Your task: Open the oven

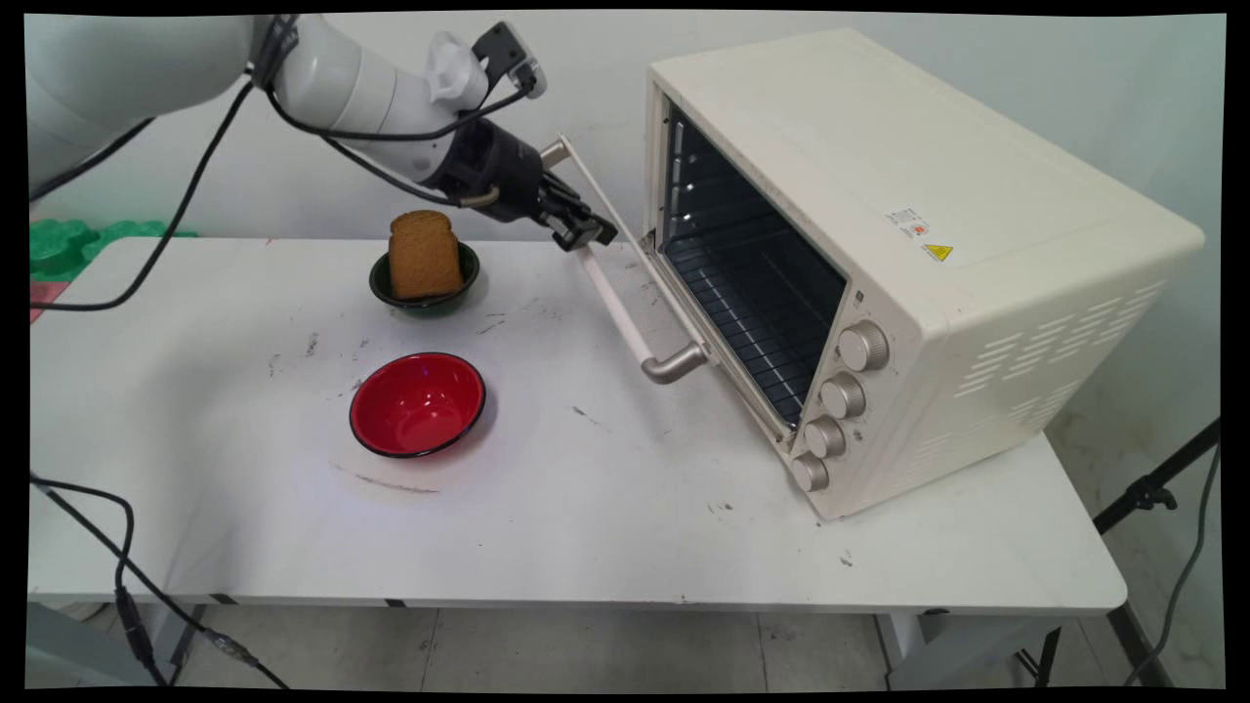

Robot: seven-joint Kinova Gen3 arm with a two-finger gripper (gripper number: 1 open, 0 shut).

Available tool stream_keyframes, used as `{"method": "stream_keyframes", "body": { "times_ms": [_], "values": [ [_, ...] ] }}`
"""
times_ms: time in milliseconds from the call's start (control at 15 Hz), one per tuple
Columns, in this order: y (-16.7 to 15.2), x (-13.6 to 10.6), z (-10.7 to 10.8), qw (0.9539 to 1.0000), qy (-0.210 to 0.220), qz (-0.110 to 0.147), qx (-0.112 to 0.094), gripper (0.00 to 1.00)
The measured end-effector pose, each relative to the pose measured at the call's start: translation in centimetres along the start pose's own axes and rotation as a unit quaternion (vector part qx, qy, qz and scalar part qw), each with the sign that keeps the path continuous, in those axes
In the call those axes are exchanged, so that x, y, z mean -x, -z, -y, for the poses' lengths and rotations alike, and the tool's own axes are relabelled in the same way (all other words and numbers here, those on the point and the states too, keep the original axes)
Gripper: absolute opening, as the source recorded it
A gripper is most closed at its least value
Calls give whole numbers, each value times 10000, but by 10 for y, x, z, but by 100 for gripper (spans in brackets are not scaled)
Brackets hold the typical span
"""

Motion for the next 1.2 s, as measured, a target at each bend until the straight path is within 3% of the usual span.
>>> {"method": "stream_keyframes", "body": {
  "times_ms": [1200],
  "values": [
    [-7,69,6,9999,-27,-2,110,0]
  ]
}}
